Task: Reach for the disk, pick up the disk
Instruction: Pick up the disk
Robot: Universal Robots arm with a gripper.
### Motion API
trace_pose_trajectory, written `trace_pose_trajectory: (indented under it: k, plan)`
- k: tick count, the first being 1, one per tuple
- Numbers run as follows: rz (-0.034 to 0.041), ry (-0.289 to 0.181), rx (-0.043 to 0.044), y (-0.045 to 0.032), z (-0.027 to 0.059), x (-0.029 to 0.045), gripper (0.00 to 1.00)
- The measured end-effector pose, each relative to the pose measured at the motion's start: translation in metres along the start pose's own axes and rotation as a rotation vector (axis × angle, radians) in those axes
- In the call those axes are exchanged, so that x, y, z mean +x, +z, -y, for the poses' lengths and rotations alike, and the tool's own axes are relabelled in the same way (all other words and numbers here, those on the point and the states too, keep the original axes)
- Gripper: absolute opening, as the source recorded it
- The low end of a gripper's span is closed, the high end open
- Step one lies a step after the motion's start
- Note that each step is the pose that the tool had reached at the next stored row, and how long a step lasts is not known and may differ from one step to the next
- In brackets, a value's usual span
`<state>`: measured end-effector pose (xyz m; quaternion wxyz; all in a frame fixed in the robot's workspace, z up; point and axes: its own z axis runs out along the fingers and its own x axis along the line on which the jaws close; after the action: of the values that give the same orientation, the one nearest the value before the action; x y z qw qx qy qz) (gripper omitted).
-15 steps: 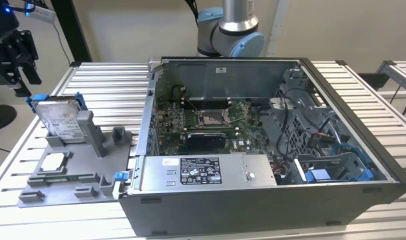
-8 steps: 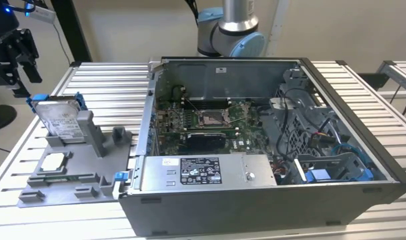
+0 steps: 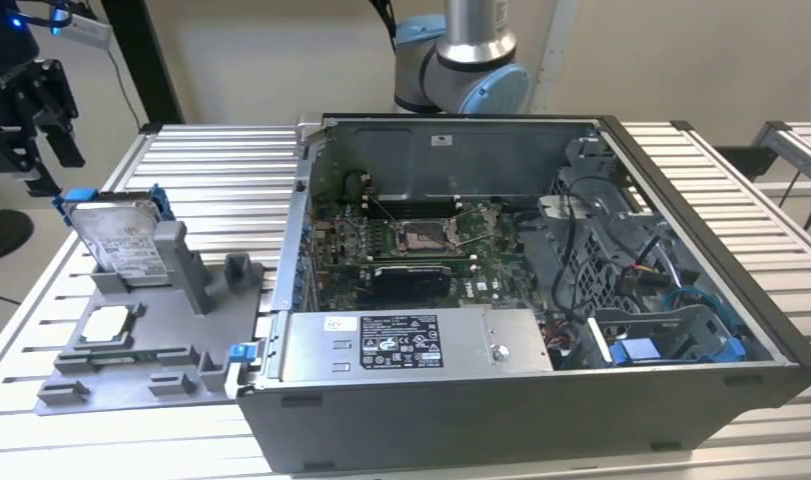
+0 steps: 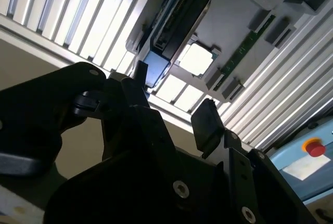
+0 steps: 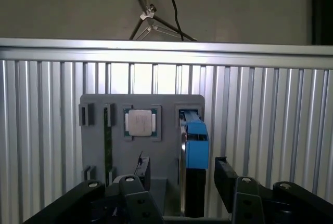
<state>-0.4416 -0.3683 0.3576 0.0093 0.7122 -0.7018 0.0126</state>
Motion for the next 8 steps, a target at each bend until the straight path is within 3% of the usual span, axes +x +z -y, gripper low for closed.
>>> trace_pose_trajectory:
  k: [8]
  plan:
    - [0.0001, 0.0, -0.0118, 0.0108, 0.0, -0.0004, 1.0]
